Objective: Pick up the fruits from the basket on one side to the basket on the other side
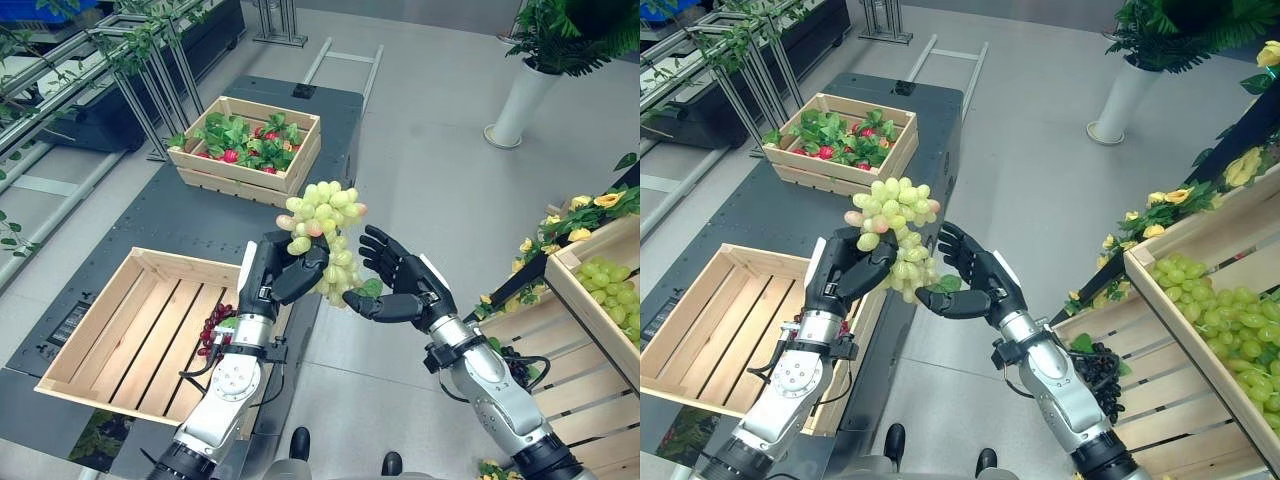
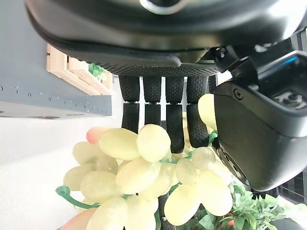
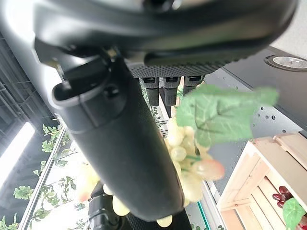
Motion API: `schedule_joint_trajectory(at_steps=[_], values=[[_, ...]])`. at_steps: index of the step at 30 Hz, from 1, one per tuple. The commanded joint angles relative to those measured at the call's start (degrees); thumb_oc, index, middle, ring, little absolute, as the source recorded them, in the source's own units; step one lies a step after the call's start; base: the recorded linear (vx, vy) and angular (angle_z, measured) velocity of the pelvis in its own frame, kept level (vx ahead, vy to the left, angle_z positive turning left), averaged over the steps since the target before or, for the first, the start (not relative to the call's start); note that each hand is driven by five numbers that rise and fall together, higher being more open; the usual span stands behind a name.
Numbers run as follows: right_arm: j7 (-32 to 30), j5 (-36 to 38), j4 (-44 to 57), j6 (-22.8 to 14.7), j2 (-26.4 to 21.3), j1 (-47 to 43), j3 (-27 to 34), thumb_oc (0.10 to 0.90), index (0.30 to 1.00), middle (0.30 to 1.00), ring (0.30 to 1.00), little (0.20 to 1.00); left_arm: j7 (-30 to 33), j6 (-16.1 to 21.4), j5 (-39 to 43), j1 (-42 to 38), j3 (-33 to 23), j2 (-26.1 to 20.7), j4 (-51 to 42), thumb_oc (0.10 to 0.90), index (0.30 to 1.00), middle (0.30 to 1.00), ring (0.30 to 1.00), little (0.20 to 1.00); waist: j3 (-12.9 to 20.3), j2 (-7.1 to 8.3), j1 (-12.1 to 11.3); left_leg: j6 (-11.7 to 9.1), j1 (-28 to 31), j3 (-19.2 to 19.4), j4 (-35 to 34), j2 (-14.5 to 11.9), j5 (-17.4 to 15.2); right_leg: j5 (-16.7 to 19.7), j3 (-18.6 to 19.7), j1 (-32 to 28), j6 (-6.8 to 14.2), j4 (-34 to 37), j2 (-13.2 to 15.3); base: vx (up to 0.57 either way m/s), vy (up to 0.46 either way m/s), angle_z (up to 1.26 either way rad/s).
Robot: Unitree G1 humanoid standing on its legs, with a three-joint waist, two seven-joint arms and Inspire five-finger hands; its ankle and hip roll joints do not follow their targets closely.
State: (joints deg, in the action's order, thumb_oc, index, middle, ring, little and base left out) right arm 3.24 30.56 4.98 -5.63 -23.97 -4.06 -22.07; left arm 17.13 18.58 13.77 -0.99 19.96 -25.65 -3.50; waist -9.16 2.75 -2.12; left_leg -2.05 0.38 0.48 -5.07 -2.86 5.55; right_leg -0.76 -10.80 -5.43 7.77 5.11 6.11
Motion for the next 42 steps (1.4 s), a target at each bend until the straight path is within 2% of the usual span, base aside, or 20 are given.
schedule_joint_trajectory(at_steps=[1, 8, 16, 24, 25, 26, 27, 28, 42], values=[[1.47, 4.82, 5.63, -7.22, 1.46, -5.4, -0.43, 0.8, 0.9, 0.9, 0.9, 0.9, -1.3, 11.81, -0.53, -9.25, 1.86, 0.65, -4.46, 0.4, 0.3, 0.3, 0.3, 0.3, 5.26, 0.28, 0.14, 0.85, 1.63, 0.5, 0.07, 1.49, -5.96, 2.86, 0.71, 2.54, -1.94, -0.11, -2.1, 0.0, 0.0, 0.0], [3.99, 7.76, 6.19, -6.44, 1.94, -5.09, -0.84, 0.8, 0.9, 0.9, 0.9, 0.9, -1.08, 12.52, -0.1, -9.39, 2.6, 1.07, -4.76, 0.4, 0.3, 0.3, 0.3, 0.3, 5.43, 0.45, 0.36, 0.84, 1.71, 0.59, 0.07, 1.32, -5.99, 2.78, 0.87, 2.56, -1.96, -0.15, -2.25, 0.0, -0.007, -0.05], [1.81, 5.88, 5.31, -6.34, 2.97, -5.28, -1.08, 0.8, 0.9, 0.9, 0.9, 0.9, -5.16, 16.71, 3.21, -9.44, 3.43, 2.06, -4.68, 0.4, 0.3, 0.3, 0.3, 0.3, 5.55, 0.45, 0.44, 0.83, 1.89, 0.68, 0.07, 1.25, -6.03, 2.73, 0.94, 2.48, -2.04, -0.24, -2.26, 0.0, -0.002, -0.01], [0.18, 5.87, 5.48, -6.61, 3.49, -5.34, -0.92, 0.8, 0.9, 0.9, 0.9, 0.9, -7.46, 14.7, 3.39, -10.14, 5.43, 1.75, -6.59, 0.4, 0.3, 0.3, 0.3, 0.3, 5.35, 0.29, 0.74, 0.98, 1.98, 0.79, 0.07, 1.19, -6.07, 2.63, 1.24, 2.56, -2.02, -0.45, -2.28, 0.0, 0.0, 0.0], [0.23, 5.85, 5.5, -6.37, 3.58, -5.51, -0.77, 0.649, 0.674, 0.674, 0.674, 0.674, -7.7, 14.68, 3.58, -10.26, 5.59, 1.72, -6.3, 0.4, 0.3, 0.3, 0.3, 0.3, 5.36, 0.27, 0.79, 1.01, 1.97, 0.77, 0.07, 1.22, -6.09, 2.63, 1.32, 2.59, -2.04, -0.44, -2.31, 0.0, 0.0, 0.0], [0.21, 5.71, 5.48, -6.42, 3.58, -5.51, -0.8, 0.574, 0.561, 0.561, 0.561, 0.561, -7.85, 14.79, 3.62, -10.2, 5.59, 1.71, -6.26, 0.4, 0.3, 0.3, 0.3, 0.3, 5.32, 0.26, 0.79, 1.01, 1.97, 0.79, 0.07, 1.23, -6.08, 2.63, 1.38, 2.58, -2.06, -0.43, -2.33, 0.0, 0.0, 0.0], [-0.04, 5.42, 5.4, -6.56, 3.56, -5.51, -0.9, 0.546, 0.519, 0.519, 0.519, 0.519, -8.34, 14.99, 3.87, -10.12, 5.6, 1.68, -6.15, 0.4, 0.3, 0.3, 0.3, 0.3, 5.29, 0.27, 0.75, 1.04, 2.01, 0.84, 0.07, 1.23, -6.1, 2.61, 1.35, 2.52, -2.07, -0.4, -2.32, 0.0, 0.0, 0.0], [-0.1, 5.39, 5.35, -6.61, 3.57, -5.44, -0.9, 0.4, 0.3, 0.3, 0.3, 0.3, -8.5, 15.08, 3.96, -10.07, 5.62, 1.66, -6.15, 0.4, 0.3, 0.3, 0.3, 0.3, 5.31, 0.26, 0.74, 1.03, 2.0, 0.84, 0.07, 1.24, -6.08, 2.62, 1.37, 2.52, -2.06, -0.4, -2.31, 0.0, 0.0, 0.0], [-1.25, 5.81, 5.08, -8.15, 3.88, -4.92, -0.47, 0.4, 0.3, 0.3, 0.3, 0.3, -7.61, 14.15, 1.98, -9.42, 5.8, 1.07, -5.69, 0.4, 0.3, 0.3, 0.3, 0.3, 5.48, 0.17, 0.72, 0.97, 2.07, 0.94, 0.07, 1.13, -6.1, 2.64, 1.31, 2.5, -1.99, -0.38, -2.35, 0.0, 0.0, 0.0]])
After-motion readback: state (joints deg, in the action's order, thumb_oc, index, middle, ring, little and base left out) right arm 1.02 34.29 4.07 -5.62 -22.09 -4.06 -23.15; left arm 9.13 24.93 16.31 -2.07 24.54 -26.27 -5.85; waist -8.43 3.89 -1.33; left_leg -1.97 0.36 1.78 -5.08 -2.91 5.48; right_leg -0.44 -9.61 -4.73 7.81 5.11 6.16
